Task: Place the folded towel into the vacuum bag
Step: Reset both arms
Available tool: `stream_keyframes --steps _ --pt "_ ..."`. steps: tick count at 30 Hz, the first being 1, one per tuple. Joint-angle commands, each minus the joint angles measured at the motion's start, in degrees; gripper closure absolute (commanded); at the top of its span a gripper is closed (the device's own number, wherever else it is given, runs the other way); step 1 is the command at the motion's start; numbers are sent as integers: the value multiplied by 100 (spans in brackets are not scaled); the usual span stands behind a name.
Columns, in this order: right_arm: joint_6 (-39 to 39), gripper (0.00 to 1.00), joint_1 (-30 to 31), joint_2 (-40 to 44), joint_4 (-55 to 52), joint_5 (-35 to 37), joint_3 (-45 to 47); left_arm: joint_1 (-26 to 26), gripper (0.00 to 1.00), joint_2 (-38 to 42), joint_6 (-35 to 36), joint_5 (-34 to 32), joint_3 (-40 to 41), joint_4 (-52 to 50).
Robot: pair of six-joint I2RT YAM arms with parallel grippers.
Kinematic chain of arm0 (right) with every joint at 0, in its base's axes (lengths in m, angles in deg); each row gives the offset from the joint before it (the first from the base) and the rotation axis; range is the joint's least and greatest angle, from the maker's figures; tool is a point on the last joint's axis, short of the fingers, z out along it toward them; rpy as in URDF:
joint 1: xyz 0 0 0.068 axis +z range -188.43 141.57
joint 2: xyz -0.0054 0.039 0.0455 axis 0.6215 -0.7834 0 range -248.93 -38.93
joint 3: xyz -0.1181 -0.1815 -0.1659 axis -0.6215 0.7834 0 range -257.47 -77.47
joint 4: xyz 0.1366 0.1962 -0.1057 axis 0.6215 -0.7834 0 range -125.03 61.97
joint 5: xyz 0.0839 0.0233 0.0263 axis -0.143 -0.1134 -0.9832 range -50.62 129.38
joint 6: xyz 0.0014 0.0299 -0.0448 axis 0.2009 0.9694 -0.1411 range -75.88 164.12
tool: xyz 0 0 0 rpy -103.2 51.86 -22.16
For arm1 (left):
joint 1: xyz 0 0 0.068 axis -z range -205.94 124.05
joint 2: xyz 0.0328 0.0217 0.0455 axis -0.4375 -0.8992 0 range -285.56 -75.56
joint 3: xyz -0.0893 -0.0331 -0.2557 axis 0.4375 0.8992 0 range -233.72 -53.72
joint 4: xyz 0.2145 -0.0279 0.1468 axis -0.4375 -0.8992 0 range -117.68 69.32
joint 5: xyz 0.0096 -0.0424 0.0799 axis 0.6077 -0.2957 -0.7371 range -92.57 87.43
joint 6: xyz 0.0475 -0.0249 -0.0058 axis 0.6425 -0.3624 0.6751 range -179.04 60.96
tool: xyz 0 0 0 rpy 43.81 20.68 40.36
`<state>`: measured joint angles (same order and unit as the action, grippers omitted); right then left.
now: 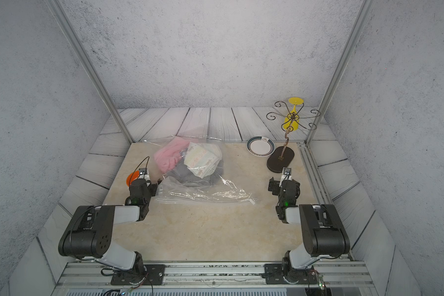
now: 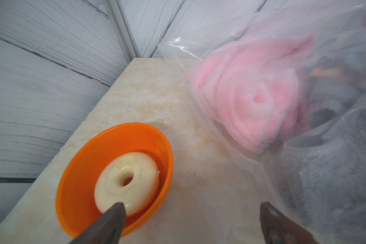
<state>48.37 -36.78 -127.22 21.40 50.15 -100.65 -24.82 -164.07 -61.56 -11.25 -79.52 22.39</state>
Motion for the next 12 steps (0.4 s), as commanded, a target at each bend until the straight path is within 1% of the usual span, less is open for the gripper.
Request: stream_keyframes --steps 1,12 --pt "-41 1 -27 -116 -91 -48 -99 -21 0 71 77 51 -98 -8" --pt "-50 1 -19 -110 -100 -46 -108 -44 0 37 77 127 -135 -44"
